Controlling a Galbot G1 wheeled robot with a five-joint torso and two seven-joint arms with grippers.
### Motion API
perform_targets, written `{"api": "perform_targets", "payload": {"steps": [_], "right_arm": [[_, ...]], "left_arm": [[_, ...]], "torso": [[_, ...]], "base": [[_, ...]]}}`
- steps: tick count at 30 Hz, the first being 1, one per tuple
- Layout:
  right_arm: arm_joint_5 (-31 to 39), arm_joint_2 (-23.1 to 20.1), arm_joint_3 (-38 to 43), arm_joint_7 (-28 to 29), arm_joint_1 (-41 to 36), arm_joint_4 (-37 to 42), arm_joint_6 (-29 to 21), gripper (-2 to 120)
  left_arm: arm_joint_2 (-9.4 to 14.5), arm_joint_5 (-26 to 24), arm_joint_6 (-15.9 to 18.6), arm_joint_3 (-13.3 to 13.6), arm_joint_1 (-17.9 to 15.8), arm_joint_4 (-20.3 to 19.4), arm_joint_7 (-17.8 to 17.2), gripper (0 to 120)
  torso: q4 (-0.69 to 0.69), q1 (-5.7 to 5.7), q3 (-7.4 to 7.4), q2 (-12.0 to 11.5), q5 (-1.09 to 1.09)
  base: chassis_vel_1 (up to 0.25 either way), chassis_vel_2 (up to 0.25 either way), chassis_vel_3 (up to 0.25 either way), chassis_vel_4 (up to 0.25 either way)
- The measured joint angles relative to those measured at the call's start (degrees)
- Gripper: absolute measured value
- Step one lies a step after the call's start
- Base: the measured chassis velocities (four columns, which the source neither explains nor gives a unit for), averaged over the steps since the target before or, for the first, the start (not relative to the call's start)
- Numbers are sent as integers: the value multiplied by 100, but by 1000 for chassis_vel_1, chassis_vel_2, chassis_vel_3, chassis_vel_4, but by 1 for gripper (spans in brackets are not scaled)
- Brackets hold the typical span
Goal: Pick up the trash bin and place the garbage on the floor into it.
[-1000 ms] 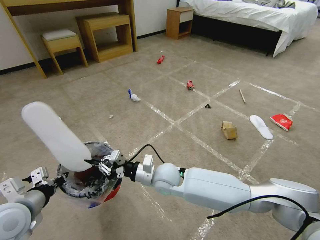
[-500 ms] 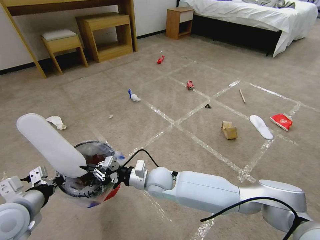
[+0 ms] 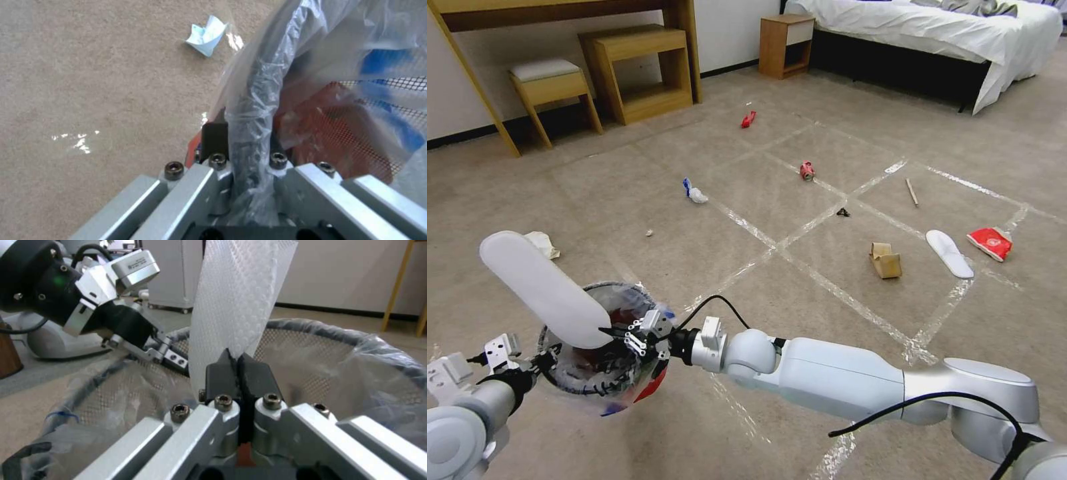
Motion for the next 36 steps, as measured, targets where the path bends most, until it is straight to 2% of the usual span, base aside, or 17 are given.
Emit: {"api": "perform_targets", "payload": {"steps": [6,9,11,12,14,16,17,21,22,25,29,32,36], "right_arm": [[-15,-37,10,-9,-18,1,-1,5],[-15,-68,10,-24,-19,15,-8,19],[-15,-73,10,-26,-20,19,-9,22],[-14,-79,14,-28,-24,32,-15,30],[-12,-87,20,-31,-28,50,-24,33],[-9,-122,24,-35,-33,96,-42,45],[-9,-122,24,-35,-33,96,-42,45],[-11,-162,49,-50,-49,132,-50,64],[-11,-162,49,-50,-49,132,-50,64],[-12,-188,73,-52,-85,166,-62,79],[-17,-205,88,-53,-110,180,-65,87],[-23,-230,161,-53,-159,202,-66,98],[96,-282,451,13,-230,363,-66,100]], "left_arm": [[12,0,-2,-5,3,-1,1,1],[13,-1,-3,-10,5,-12,1,1],[12,-2,-4,-10,5,-15,1,1],[9,-2,-4,-12,7,-20,1,1],[5,-2,-5,-12,8,-20,1,1],[-13,5,-5,-11,9,-23,0,1],[-13,5,-5,-11,9,-23,0,1],[-20,10,-6,-9,13,-31,-3,1],[-20,10,-6,-9,13,-31,-3,1],[-28,24,-11,-5,18,-29,-5,1],[-37,31,-12,-1,19,-28,-6,1],[-46,41,-13,4,27,-28,-6,1],[-43,45,-13,-3,36,-25,-7,1]], "torso": [[0,0,0,0,0],[0,0,0,0,0],[0,0,0,0,0],[0,0,0,0,0],[0,0,0,0,0],[0,0,0,0,0],[0,0,0,0,0],[0,0,0,0,0],[0,0,0,0,0],[0,0,0,0,0],[0,0,0,0,0],[0,0,0,0,0],[0,0,0,0,0]], "base": [[0,0,0,0],[0,0,0,0],[0,0,0,0],[0,0,0,0],[0,0,0,0],[0,0,0,0],[0,0,0,0],[0,0,0,0],[0,0,0,0],[0,0,0,0],[0,0,0,0],[0,0,0,0],[0,0,0,0]]}}
